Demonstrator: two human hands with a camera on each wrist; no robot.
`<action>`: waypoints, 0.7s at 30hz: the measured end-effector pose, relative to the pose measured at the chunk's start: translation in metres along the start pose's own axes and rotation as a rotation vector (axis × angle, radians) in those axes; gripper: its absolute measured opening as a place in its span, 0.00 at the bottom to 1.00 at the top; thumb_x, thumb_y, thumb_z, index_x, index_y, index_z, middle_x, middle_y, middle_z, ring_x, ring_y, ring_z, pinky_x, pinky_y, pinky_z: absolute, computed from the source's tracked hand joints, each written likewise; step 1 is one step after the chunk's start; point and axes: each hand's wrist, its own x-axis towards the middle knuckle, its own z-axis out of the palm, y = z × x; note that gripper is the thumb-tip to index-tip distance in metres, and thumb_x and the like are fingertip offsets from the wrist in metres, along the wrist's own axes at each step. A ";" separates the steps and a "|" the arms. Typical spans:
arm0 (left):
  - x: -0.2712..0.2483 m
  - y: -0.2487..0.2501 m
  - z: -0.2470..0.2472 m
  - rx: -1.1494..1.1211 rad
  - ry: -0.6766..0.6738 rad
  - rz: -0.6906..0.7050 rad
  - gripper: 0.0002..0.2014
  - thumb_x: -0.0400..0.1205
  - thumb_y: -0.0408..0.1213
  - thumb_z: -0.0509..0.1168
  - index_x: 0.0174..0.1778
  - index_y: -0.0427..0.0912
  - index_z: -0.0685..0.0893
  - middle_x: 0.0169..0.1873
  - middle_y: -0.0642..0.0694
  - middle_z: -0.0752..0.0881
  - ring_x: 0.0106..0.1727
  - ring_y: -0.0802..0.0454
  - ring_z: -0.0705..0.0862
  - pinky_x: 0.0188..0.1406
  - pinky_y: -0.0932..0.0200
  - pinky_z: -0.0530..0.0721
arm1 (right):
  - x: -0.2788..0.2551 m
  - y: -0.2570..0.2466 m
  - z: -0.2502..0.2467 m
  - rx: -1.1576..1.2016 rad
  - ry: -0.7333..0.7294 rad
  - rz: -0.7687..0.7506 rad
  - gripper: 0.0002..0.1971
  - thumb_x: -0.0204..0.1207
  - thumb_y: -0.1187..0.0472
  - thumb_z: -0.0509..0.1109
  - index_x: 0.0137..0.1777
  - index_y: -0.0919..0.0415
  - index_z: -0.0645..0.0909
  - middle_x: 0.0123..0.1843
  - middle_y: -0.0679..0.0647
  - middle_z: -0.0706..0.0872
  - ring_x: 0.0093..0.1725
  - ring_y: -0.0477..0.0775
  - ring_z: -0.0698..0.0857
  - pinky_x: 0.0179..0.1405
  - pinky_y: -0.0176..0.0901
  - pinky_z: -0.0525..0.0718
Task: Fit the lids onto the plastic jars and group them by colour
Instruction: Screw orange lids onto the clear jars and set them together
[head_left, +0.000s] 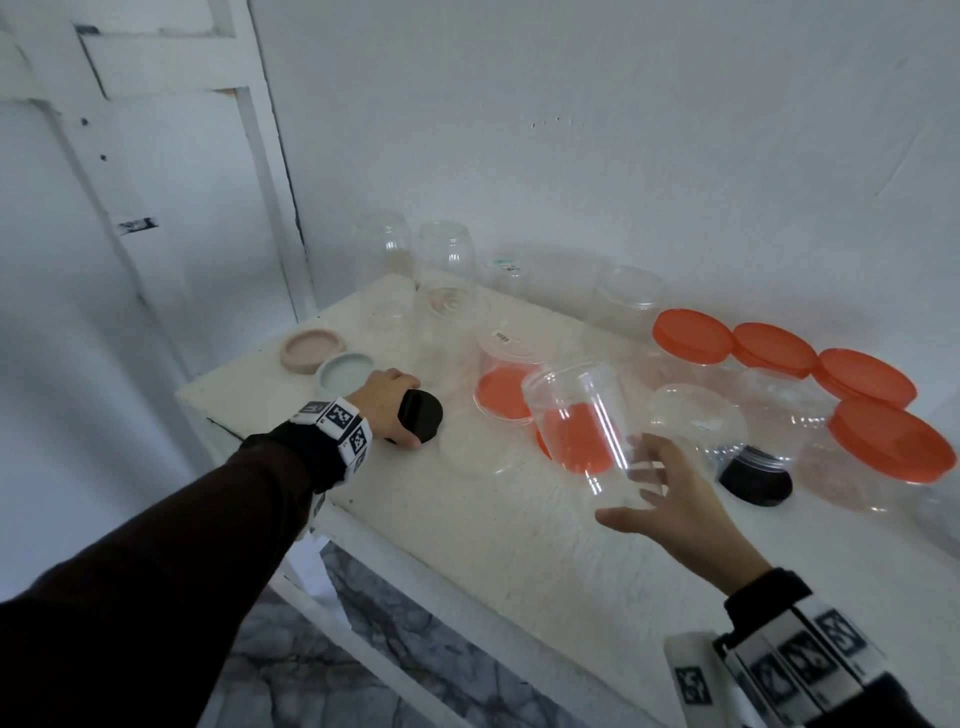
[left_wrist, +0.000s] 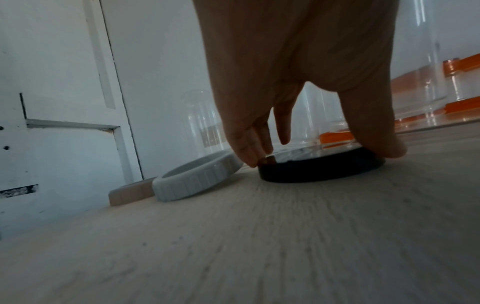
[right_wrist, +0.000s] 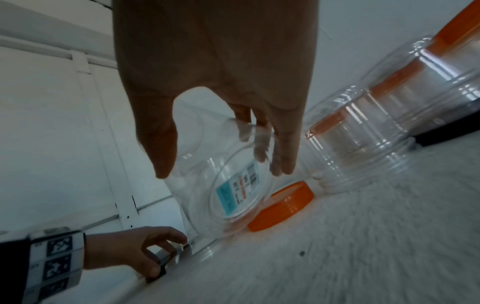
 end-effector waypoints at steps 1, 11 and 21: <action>-0.001 0.000 0.000 0.005 -0.002 -0.001 0.43 0.68 0.46 0.78 0.76 0.41 0.64 0.72 0.42 0.68 0.72 0.43 0.65 0.70 0.52 0.67 | 0.000 0.002 0.001 -0.015 -0.021 0.004 0.40 0.56 0.62 0.85 0.65 0.53 0.66 0.60 0.47 0.75 0.61 0.52 0.78 0.59 0.44 0.78; -0.010 -0.004 -0.003 -0.105 0.004 0.015 0.41 0.66 0.44 0.79 0.74 0.43 0.67 0.68 0.43 0.69 0.68 0.42 0.72 0.69 0.48 0.71 | 0.004 0.013 0.005 -0.073 -0.111 0.012 0.41 0.55 0.56 0.85 0.64 0.54 0.64 0.66 0.51 0.73 0.66 0.52 0.75 0.57 0.38 0.74; -0.031 0.000 -0.017 -0.260 0.088 0.172 0.40 0.61 0.54 0.70 0.70 0.44 0.74 0.64 0.48 0.70 0.62 0.53 0.71 0.63 0.63 0.68 | 0.004 0.023 0.002 -0.040 -0.160 0.032 0.50 0.60 0.61 0.83 0.75 0.55 0.53 0.70 0.51 0.71 0.69 0.52 0.73 0.64 0.43 0.72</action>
